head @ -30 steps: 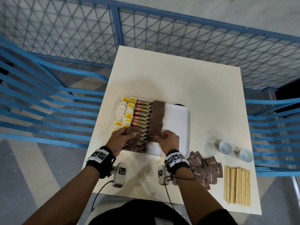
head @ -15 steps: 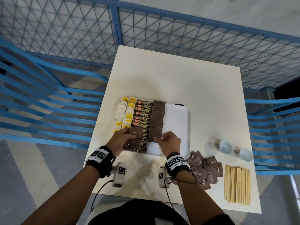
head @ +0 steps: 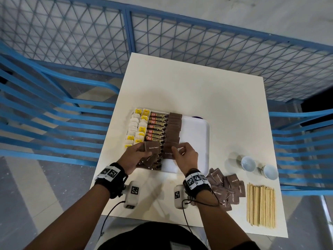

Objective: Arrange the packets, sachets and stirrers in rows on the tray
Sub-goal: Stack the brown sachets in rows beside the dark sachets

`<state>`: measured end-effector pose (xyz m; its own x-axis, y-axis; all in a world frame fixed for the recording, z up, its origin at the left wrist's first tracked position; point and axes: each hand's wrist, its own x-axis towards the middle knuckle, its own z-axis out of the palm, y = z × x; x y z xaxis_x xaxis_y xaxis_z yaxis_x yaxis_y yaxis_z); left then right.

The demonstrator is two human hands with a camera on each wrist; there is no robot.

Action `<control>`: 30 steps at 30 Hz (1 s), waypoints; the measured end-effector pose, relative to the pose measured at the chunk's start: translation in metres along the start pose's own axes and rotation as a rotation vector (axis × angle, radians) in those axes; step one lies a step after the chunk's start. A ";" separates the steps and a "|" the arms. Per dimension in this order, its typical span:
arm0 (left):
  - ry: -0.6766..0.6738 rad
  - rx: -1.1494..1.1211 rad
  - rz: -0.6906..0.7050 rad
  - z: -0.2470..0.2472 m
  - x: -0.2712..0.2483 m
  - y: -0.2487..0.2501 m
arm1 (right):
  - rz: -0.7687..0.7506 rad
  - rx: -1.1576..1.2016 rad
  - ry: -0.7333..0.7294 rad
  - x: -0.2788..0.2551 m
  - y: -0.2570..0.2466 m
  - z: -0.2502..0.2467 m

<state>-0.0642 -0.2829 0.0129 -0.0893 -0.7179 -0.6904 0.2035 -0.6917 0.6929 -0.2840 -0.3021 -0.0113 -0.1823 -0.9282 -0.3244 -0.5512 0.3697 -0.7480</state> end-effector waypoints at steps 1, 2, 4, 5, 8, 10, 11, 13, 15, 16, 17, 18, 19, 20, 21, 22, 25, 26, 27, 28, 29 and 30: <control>-0.005 0.004 0.006 0.001 -0.001 0.000 | -0.031 0.030 -0.043 0.000 -0.004 0.002; -0.010 0.007 0.014 0.002 -0.002 0.001 | -0.052 0.067 -0.104 0.000 -0.009 0.006; -0.027 0.016 0.031 0.003 -0.004 0.002 | -0.077 0.130 -0.228 0.001 -0.019 0.012; -0.037 0.025 0.035 0.004 -0.004 0.003 | -0.098 0.131 -0.268 0.001 -0.022 0.015; -0.051 0.050 0.038 0.002 -0.007 0.004 | -0.153 0.087 -0.282 0.004 -0.030 0.021; -0.051 0.039 0.039 0.001 -0.007 0.005 | -0.166 0.072 -0.262 0.005 -0.034 0.021; -0.042 0.013 0.037 0.002 -0.007 0.006 | -0.167 0.073 -0.260 0.005 -0.035 0.020; 0.000 -0.080 0.032 0.003 -0.007 0.007 | -0.167 0.084 -0.271 0.004 -0.037 0.020; 0.054 -0.168 0.035 0.004 -0.006 0.009 | -0.176 0.088 -0.276 0.001 -0.038 0.020; 0.068 -0.196 0.043 0.004 -0.004 0.008 | -0.176 0.092 -0.272 0.000 -0.038 0.020; 0.069 -0.218 0.056 0.004 -0.002 0.007 | -0.169 0.101 -0.267 -0.001 -0.038 0.020; 0.068 -0.238 0.068 0.003 0.000 0.006 | -0.156 0.118 -0.260 -0.002 -0.039 0.019; 0.071 -0.256 0.081 0.002 0.001 0.005 | -0.138 0.144 -0.251 -0.002 -0.039 0.018; 0.069 -0.277 0.096 0.001 0.002 0.004 | -0.118 0.179 -0.242 -0.003 -0.040 0.016; 0.065 -0.297 0.108 0.000 0.003 0.003 | -0.092 0.218 -0.230 -0.003 -0.039 0.014; 0.056 -0.315 0.107 -0.001 0.003 0.002 | -0.063 0.262 -0.217 -0.003 -0.038 0.010; 0.053 -0.260 -0.014 -0.009 0.001 0.002 | 0.005 0.258 -0.140 -0.002 -0.023 0.000; 0.057 -0.194 -0.057 -0.012 0.001 0.001 | 0.008 0.189 -0.108 -0.001 -0.015 -0.002; 0.063 -0.125 -0.085 -0.014 0.001 0.000 | 0.016 0.123 -0.090 -0.001 -0.006 -0.003; 0.069 -0.074 -0.098 -0.017 0.002 -0.002 | 0.024 0.075 -0.088 -0.001 0.001 -0.003; 0.068 -0.047 -0.101 -0.017 0.002 -0.003 | 0.033 0.053 -0.095 -0.002 0.007 -0.001; 0.055 -0.038 -0.097 -0.018 0.002 -0.004 | 0.043 0.036 -0.108 -0.004 0.011 0.001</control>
<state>-0.0478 -0.2801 0.0046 -0.0569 -0.6414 -0.7651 0.2331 -0.7537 0.6145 -0.2886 -0.2939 -0.0185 -0.1150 -0.9020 -0.4161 -0.5151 0.4123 -0.7515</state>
